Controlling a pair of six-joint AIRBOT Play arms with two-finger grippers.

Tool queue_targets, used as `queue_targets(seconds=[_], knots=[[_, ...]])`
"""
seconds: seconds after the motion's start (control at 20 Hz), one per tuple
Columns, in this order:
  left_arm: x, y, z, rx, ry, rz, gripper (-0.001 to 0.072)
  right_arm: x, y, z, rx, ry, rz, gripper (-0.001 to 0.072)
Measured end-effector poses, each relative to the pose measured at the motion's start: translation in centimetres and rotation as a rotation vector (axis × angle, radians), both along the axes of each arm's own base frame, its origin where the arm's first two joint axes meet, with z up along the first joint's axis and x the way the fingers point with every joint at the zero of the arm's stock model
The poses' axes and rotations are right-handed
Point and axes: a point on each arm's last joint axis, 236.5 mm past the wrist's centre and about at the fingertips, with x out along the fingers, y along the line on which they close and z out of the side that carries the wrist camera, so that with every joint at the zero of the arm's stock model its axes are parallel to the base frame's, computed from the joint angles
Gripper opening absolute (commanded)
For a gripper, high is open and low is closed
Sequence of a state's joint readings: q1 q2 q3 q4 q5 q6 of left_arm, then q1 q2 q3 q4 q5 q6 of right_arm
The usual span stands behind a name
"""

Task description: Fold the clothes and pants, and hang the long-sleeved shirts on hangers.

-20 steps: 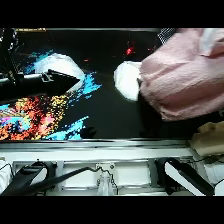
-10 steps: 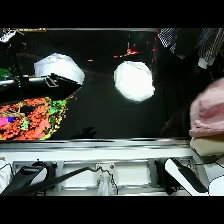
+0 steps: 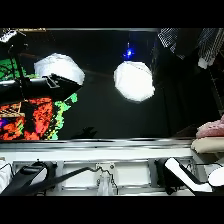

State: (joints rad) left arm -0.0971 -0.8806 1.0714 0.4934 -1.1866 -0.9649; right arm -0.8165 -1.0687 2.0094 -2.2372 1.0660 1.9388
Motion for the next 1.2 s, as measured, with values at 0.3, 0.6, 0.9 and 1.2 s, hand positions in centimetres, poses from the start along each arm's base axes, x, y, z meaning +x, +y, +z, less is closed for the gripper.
queue_targets(seconds=[0.3,0.6,0.9,1.2], knots=[[-0.2,0.0,-0.1,0.002,0.003,-0.007,0.0346,0.6,-1.9,-2.8,0.081,0.021,-0.025,0.0021],[-0.4,-0.1,-0.2,0.005,0.009,-0.018,0.0346,0.9,-2.5,-3.3,0.091,0.024,-0.028,0.0564],[-0.8,-0.2,-0.3,0.009,0.017,-0.033,0.0347,2.1,0.9,6.1,-0.255,-0.09,0.114,0.0534],[-1.0,0.0,-0.9,0.037,0.022,-0.038,0.0348,10.2,8.3,9.8,-0.235,-0.466,0.606,0.0436]])
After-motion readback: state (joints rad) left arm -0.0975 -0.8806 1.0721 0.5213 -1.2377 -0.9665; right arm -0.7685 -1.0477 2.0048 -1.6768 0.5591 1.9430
